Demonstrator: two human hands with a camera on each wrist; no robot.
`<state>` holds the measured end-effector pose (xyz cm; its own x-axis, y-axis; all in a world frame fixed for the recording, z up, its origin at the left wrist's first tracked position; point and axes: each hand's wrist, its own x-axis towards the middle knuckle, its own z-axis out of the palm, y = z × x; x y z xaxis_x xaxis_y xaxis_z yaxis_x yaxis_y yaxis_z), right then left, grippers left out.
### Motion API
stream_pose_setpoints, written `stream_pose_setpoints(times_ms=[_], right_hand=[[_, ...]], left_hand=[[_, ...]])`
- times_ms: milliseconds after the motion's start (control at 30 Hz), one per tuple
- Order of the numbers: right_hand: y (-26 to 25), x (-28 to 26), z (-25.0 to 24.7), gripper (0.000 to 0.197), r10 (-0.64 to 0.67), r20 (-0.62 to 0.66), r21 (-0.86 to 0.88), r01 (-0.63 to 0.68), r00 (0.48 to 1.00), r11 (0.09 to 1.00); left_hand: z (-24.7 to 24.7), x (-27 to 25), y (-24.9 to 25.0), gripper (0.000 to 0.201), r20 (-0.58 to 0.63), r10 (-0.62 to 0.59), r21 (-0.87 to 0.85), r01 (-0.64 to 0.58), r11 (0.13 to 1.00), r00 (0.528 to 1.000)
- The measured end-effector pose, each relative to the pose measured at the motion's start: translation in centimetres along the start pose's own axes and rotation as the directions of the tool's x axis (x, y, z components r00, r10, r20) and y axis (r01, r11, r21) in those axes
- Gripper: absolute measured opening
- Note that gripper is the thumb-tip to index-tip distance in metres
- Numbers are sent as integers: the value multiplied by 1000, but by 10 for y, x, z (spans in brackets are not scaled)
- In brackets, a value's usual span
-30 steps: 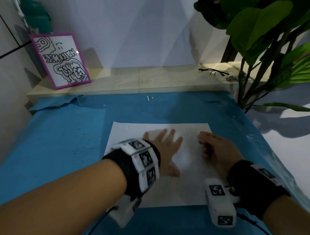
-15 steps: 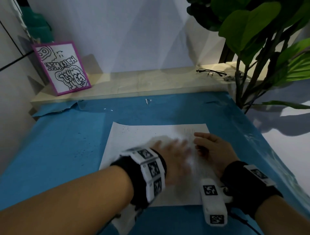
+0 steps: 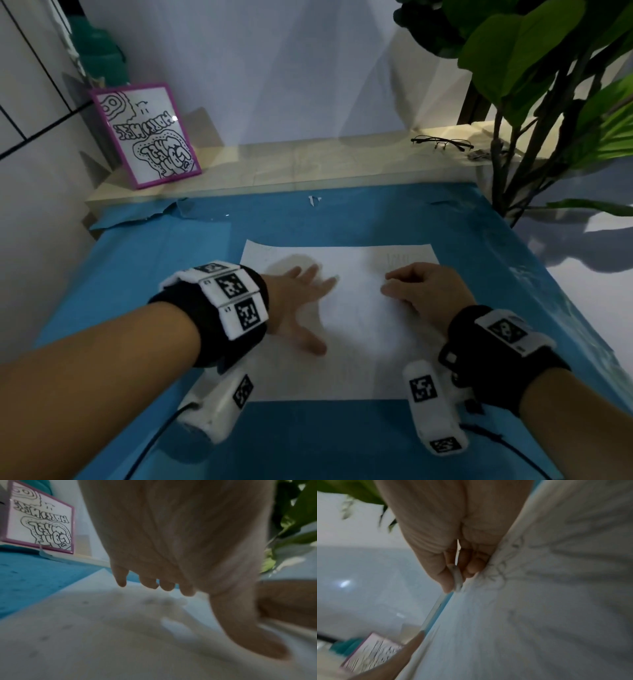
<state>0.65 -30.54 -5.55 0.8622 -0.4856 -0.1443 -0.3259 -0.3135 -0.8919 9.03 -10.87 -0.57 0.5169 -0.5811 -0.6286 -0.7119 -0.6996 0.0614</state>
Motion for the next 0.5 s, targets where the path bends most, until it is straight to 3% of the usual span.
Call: stream_pose_setpoints(times_ms=[133,267,367,433,500], right_hand=[[-18,-6,24,10,-48,158,-225,83,986,971],[-25,-11,36,9,-54,159,-339,106,986,935],[-31,-26,48,9,-89,334,-451,242,938,859],[-36,-22,43,8,-48,324,-440,195,945,877],[-38,-12,36,8,-46,209,-433,135,977,891]], left_hand=[[16,3,-5,116,38,-25,21,24,999,999],[20,4,-1,116,-8,-34,15,34,999,999],[22,5,-1,117,-25,-36,35,37,999,999],[21,5,-2,117,-29,-28,27,29,999,999],[22,7,-3,117,-30,-29,11,29,1000,999]])
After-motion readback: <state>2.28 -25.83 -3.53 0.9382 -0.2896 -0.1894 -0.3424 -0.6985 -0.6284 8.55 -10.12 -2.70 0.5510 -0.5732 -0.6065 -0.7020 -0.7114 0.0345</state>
